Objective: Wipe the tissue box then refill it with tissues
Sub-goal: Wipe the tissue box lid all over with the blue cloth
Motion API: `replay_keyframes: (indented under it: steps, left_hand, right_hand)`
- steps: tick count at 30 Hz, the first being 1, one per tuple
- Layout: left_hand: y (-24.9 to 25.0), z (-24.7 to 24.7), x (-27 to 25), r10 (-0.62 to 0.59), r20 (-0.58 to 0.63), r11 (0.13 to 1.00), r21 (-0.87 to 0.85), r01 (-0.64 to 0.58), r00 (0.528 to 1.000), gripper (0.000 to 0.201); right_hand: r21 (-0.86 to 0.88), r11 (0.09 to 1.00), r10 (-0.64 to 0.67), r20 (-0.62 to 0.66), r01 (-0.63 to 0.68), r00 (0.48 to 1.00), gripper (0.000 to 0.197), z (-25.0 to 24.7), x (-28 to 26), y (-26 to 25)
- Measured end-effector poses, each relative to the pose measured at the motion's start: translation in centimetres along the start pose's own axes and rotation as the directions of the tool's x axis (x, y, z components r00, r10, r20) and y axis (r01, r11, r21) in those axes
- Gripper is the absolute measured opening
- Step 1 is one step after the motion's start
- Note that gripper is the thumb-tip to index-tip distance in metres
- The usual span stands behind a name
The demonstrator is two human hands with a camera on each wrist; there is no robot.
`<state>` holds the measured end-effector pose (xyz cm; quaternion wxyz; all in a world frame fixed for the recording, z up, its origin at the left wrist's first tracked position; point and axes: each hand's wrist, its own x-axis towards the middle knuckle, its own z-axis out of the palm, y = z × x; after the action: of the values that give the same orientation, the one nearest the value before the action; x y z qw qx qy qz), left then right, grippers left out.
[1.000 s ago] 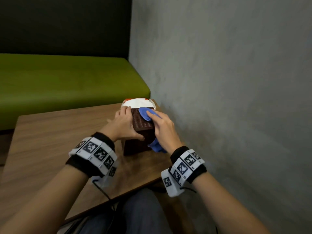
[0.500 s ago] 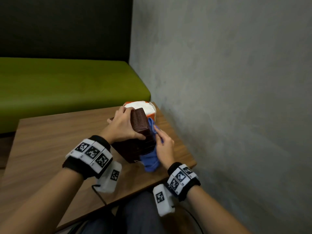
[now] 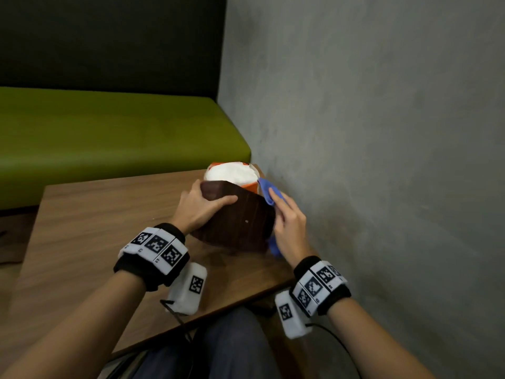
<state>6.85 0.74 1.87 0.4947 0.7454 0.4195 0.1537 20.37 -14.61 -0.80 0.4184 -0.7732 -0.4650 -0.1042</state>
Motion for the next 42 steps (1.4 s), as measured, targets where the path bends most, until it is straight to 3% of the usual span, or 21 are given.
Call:
replay_keyframes:
  steps: [3,5,9,12,14,16,17,19,24,28,30,32,34,36,38,40,42]
  left_hand:
    - [-1.4,1.6,0.1,-0.114,0.064,0.986,-0.112,0.12,0.991,0.093]
    - [-2.4,2.4,0.1,-0.143,0.032,0.976,-0.162,0.146,0.989,0.082]
    - [-3.8,2.8,-0.1,-0.176,-0.007,0.977,-0.122,0.174,0.984,0.066]
    - [-4.5,3.1,-0.5,-0.109,-0.05,0.994,-0.033,0.107,0.993,0.058]
    - [-5.2,2.9,-0.6,-0.023,-0.014,0.997,-0.08,0.022,1.0,0.071]
    - [-5.9,2.3,-1.1,0.062,0.091,0.992,-0.114,-0.052,0.994,0.114]
    - [-6.1,2.1,-1.3,0.11,0.142,0.992,-0.075,-0.1,0.984,0.131]
    - [-6.5,2.1,-1.7,0.18,0.195,0.98,0.046,-0.193,0.964,0.143]
    - [-5.8,2.4,-1.3,0.202,0.185,0.972,0.084,-0.22,0.962,0.139]
    - [-5.8,1.4,-0.7,0.273,0.2,0.943,0.138,-0.303,0.941,0.119]
    - [-5.9,1.1,-0.5,0.249,0.212,0.945,0.16,-0.285,0.945,0.119]
    - [-5.7,1.2,-0.6,0.229,0.196,0.95,0.171,-0.263,0.953,0.121]
    - [-5.5,1.6,-0.9,0.229,0.198,0.951,0.166,-0.263,0.953,0.125]
    - [-5.3,1.7,-1.0,0.21,0.201,0.958,0.156,-0.243,0.957,0.131]
    - [-5.3,1.4,-0.8,0.213,0.203,0.957,0.154,-0.246,0.956,0.131]
    - [-5.4,0.8,-0.5,0.224,0.219,0.952,0.159,-0.261,0.95,0.126]
    - [-5.6,0.5,-0.3,0.209,0.216,0.952,0.177,-0.249,0.954,0.121]
  right_hand:
    - [-0.076,0.996,-0.038,0.085,0.045,0.996,0.043,1.5,0.8,-1.7]
    - [-0.136,0.991,0.024,0.195,0.003,0.981,0.043,2.6,0.6,-1.7]
    - [-0.192,0.981,0.062,0.296,-0.004,0.953,0.043,3.9,0.3,-1.6]
    - [-0.226,0.972,0.02,0.336,0.06,0.942,0.042,4.7,0.5,-1.6]
    - [-0.245,0.967,0.027,0.343,0.062,0.939,0.042,4.9,0.5,-1.4]
    - [-0.246,0.967,0.021,0.346,0.069,0.938,0.042,5.0,0.3,-1.2]
    - [-0.238,0.968,0.009,0.341,0.077,0.94,0.042,5.0,0.2,-1.1]
    - [-0.236,0.969,0.006,0.326,0.076,0.945,0.043,5.0,0.0,-1.0]
    - [-0.292,0.956,0.119,0.371,-0.005,0.921,0.046,6.4,1.6,-2.8]
    - [-0.076,0.958,-0.189,0.555,0.276,0.81,0.047,6.9,-0.2,-5.7]
    - [-0.035,0.943,-0.252,0.574,0.331,0.779,0.046,4.7,-1.4,-4.3]
    - [-0.14,0.953,-0.154,0.541,0.269,0.827,0.049,3.1,-0.7,-1.7]
    - [-0.274,0.953,0.02,0.481,0.129,0.876,0.05,3.5,1.7,0.4]
    - [-0.318,0.948,0.118,0.432,0.029,0.894,0.049,5.4,3.2,-0.4]
    - [-0.249,0.966,0.051,0.465,0.075,0.884,0.049,7.2,2.4,-3.0]
    - [-0.111,0.962,-0.154,0.532,0.249,0.832,0.046,7.0,-0.6,-5.0]
    - [-0.023,0.947,-0.256,0.552,0.322,0.794,0.047,5.0,-2.6,-4.1]
